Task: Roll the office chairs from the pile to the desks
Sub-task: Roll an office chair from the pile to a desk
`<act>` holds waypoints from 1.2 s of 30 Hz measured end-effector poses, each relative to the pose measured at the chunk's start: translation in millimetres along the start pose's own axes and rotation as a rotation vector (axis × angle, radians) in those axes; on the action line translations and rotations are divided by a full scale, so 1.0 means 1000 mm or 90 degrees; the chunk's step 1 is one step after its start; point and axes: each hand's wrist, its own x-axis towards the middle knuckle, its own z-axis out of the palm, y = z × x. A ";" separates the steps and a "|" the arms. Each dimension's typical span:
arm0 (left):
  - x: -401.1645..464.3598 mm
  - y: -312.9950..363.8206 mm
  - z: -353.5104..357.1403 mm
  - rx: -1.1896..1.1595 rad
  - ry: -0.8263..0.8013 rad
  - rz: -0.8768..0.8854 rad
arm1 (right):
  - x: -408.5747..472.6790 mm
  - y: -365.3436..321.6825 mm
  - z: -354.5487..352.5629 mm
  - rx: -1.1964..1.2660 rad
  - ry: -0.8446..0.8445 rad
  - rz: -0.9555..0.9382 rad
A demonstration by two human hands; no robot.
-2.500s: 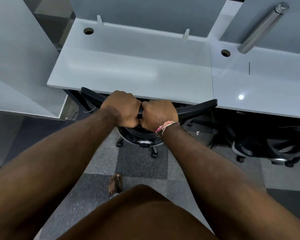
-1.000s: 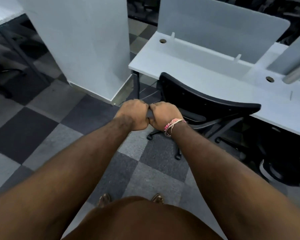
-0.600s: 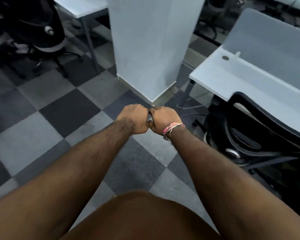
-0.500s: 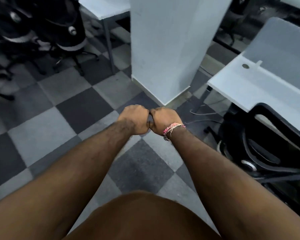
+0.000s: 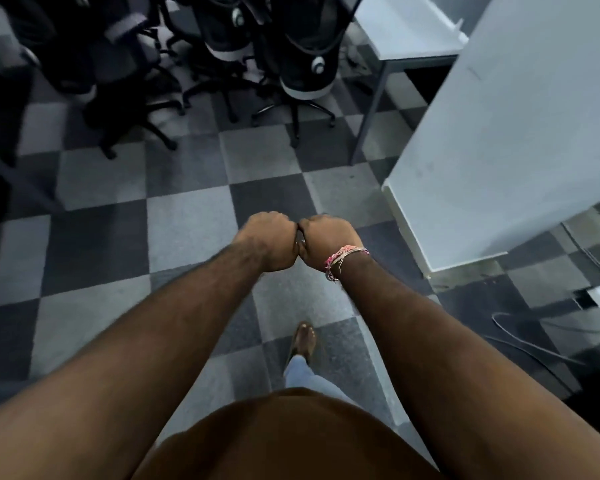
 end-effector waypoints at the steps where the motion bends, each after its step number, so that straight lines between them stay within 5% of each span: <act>1: 0.013 -0.010 0.000 0.006 -0.004 -0.012 | 0.019 0.004 0.004 0.002 0.004 -0.012; 20: 0.330 -0.160 -0.052 -0.059 -0.043 -0.080 | 0.348 0.164 -0.008 0.009 0.020 -0.103; 36: 0.650 -0.328 -0.107 -0.004 -0.020 0.054 | 0.662 0.296 -0.008 0.037 0.009 0.036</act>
